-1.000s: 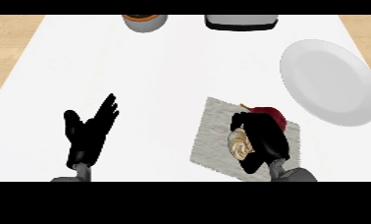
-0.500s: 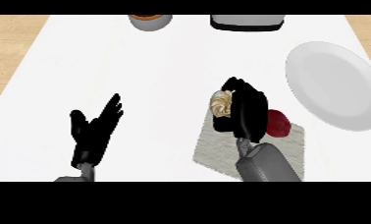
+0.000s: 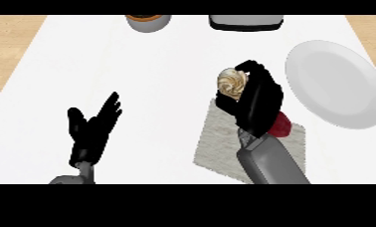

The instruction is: Pick the cupcake from the placemat and place it in the plate

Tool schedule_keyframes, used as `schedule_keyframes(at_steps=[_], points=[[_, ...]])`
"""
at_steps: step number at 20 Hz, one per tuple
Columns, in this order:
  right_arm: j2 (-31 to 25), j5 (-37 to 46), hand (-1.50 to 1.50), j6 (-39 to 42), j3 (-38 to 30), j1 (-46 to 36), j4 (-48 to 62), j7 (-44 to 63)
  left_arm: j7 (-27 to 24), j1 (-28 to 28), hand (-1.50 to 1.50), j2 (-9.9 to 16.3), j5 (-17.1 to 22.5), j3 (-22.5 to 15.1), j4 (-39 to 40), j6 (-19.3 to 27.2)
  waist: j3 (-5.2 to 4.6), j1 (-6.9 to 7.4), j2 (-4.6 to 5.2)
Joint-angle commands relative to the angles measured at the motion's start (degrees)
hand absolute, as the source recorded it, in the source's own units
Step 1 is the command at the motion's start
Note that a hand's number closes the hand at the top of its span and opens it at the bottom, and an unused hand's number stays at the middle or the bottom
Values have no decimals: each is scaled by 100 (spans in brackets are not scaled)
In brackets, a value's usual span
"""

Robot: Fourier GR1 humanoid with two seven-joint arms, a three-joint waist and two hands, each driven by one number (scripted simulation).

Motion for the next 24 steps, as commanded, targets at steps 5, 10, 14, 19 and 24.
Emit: schedule_keyframes(at_steps=[5,10,14,19,24], points=[[-339,-781,150,-1449,-1171,108,-240,-340,-52,219,0,-4,-107,-51,-119,51,7,-27,9],[-811,-1164,150,-1821,-1719,277,354,-1085,-222,95,0,43,93,177,220,-159,0,-30,11],[-1548,-1879,150,-2494,-2487,53,1163,-1673,-321,301,0,-72,-42,-47,114,-129,6,23,33],[-2060,-3480,150,-3010,-2830,-376,2592,-3121,77,168,0,-36,-53,-66,-303,-52,15,89,43],[-2598,-5034,150,-2692,-3220,-579,3424,-4807,169,189,0,-72,-124,-148,-396,-18,24,117,57]])
